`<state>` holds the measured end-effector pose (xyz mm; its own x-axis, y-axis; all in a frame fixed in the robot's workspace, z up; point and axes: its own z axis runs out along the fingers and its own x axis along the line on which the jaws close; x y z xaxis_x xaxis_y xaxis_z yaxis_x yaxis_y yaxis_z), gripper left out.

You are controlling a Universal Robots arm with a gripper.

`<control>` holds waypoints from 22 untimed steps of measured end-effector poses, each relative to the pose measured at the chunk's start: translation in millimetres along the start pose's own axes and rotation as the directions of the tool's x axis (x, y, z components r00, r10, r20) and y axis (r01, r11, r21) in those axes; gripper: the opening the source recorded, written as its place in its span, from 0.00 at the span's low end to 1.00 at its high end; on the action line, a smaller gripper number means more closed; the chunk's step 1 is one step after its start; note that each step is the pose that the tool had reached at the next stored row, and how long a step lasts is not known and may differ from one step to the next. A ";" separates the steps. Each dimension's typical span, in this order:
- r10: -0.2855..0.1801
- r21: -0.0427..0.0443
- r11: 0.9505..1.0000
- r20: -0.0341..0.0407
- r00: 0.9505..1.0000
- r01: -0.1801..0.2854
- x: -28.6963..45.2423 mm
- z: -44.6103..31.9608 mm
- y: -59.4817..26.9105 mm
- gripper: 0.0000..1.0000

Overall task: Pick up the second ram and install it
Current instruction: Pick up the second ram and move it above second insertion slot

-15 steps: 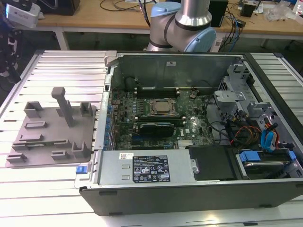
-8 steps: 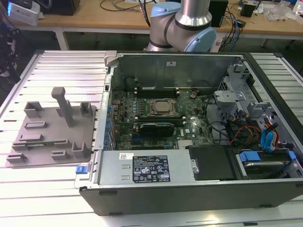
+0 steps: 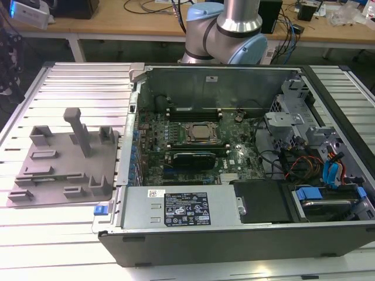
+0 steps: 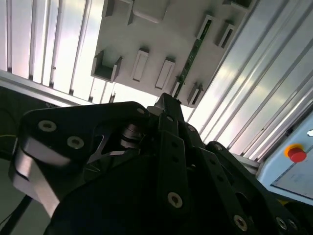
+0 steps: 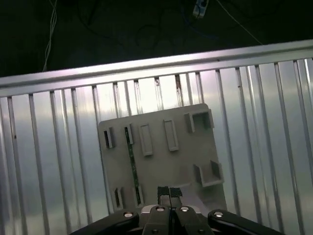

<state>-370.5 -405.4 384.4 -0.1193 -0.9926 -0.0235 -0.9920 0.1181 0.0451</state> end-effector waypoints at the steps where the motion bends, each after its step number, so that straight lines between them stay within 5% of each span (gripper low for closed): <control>1: -0.018 0.000 1.000 -0.001 1.000 0.018 0.0 0.0 0.0 0.08; 4: -0.068 -0.002 0.998 -0.003 0.998 0.068 0.0 0.0 0.0 0.08; 12: -0.069 -0.002 0.998 -0.003 0.998 0.069 0.0 0.0 0.0 0.09; 15: -0.069 -0.002 0.998 -0.003 0.998 0.069 0.0 0.0 0.0 0.28; 22: -0.069 -0.002 0.998 -0.003 0.998 0.069 8.7 4.7 -2.4 0.28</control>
<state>-369.4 -414.1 379.4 -0.0503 -0.9984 -0.0240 -0.9978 0.0492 0.0452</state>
